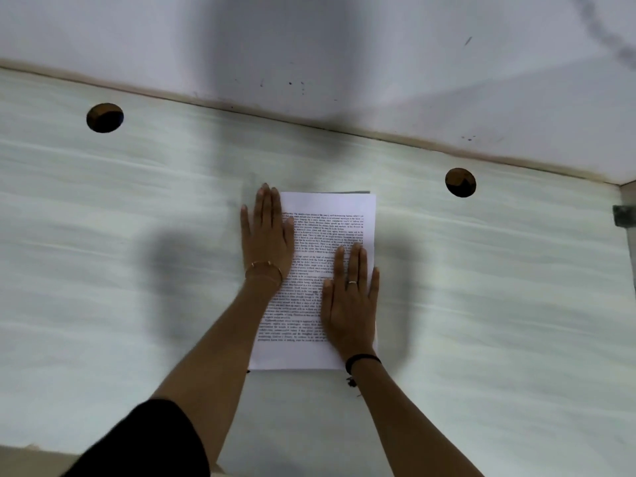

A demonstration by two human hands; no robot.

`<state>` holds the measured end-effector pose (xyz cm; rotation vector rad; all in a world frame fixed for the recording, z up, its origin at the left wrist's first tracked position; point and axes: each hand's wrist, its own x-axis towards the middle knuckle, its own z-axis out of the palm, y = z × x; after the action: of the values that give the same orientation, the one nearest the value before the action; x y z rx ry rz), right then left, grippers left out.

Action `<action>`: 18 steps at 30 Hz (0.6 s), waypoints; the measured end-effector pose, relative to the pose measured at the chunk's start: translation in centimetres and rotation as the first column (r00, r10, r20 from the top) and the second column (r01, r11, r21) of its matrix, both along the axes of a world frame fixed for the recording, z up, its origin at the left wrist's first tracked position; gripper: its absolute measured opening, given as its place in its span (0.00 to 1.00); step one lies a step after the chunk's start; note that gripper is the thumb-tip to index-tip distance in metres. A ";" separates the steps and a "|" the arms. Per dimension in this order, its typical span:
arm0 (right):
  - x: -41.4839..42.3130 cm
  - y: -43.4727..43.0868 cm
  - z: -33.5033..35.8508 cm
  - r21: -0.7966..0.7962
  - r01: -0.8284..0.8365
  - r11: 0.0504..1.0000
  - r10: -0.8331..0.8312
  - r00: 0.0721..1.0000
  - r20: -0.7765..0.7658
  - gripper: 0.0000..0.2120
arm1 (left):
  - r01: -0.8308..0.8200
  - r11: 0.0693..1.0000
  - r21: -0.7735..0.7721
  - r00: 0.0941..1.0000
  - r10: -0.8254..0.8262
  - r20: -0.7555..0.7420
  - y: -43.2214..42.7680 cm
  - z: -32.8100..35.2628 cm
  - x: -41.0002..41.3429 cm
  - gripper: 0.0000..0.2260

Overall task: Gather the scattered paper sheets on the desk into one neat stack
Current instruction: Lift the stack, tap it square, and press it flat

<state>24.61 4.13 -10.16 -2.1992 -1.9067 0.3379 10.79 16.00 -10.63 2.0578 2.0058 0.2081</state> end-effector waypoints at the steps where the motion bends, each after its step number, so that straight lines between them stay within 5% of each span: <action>1: 0.0 0.0 0.0 0.002 -0.002 1.000 0.002 1.000 0.009 0.28 | -0.008 1.000 0.013 1.000 0.007 0.016 -2.0 0.0 0.7 0.27; 7: 0.0 -0.1 -0.2 0.036 -0.018 0.999 0.017 0.999 0.035 0.27 | 0.008 1.000 0.014 0.998 -0.009 0.062 -14.3 0.3 -0.1 0.25; 18: 0.3 -2.4 -0.4 0.058 -0.267 0.962 0.269 0.962 -0.036 0.25 | 0.025 1.000 0.016 1.000 -0.025 0.004 -15.1 0.2 -1.0 0.24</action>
<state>24.91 1.77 -10.56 -1.8851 -2.1662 0.3707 9.78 0.91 -10.47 2.0892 1.9811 0.2243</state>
